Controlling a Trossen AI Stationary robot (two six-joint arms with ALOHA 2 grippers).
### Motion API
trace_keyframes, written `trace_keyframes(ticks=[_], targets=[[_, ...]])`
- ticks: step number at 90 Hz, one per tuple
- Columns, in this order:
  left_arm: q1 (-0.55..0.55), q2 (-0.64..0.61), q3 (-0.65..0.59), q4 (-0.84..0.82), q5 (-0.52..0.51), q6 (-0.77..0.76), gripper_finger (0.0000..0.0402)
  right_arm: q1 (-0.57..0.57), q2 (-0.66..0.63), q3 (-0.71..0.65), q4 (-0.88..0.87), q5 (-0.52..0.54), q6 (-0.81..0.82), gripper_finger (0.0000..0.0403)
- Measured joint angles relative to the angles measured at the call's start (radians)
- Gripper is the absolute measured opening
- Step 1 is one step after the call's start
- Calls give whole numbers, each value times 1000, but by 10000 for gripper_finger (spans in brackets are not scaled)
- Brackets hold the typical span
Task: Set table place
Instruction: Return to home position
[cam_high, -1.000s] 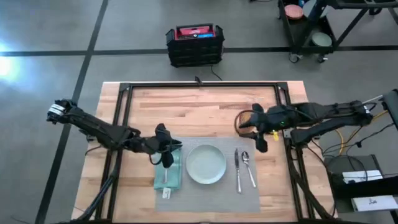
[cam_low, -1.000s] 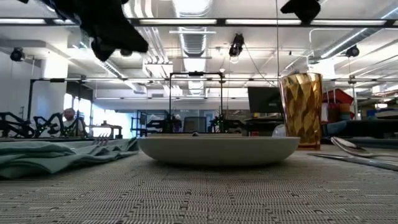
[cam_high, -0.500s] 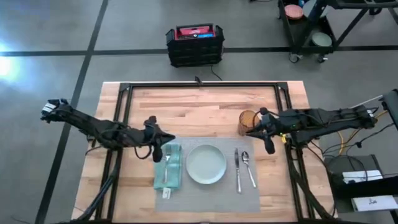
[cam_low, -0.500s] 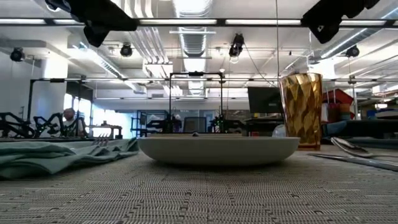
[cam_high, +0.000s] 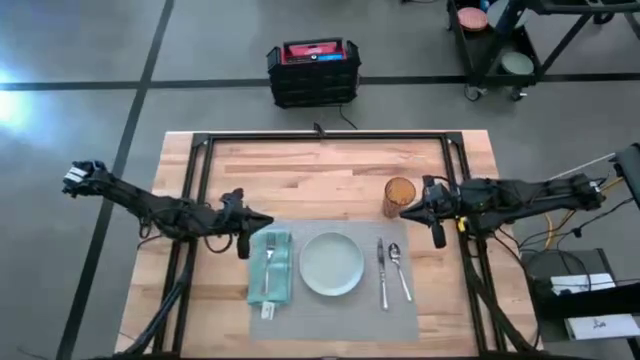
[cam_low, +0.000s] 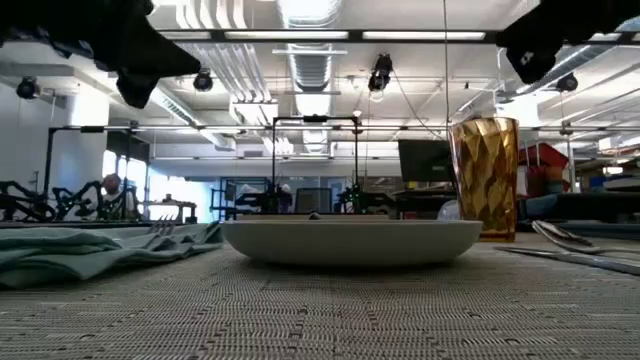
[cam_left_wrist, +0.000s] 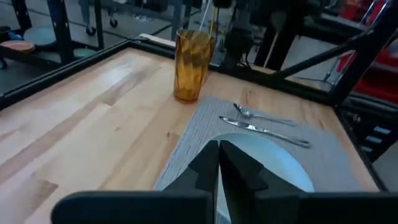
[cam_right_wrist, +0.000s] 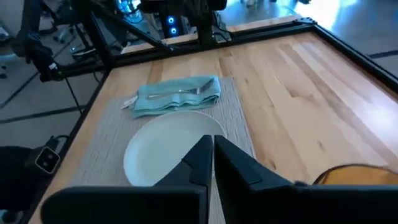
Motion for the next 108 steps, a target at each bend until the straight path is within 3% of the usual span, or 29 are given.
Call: trace_keyframes(ticks=[29,43,67,78,87,108], targets=[[0,-86,-31,-2,-1,66,0,0,-117,-178,168,-28,0,2],[0,-88,-46,-9,-76,84,0,0,-146,-229,160,-19,6,2],[0,-51,-42,42,-76,113,1,0,-139,-281,174,-20,69,2],[4,-47,-47,39,-71,134,5,0,-165,-354,322,-69,24,2],[4,-72,-55,42,-72,145,7,-4,-192,-416,454,-102,-13,2],[4,-185,-99,38,-59,164,2,-15,-309,-460,465,-80,-59,2]])
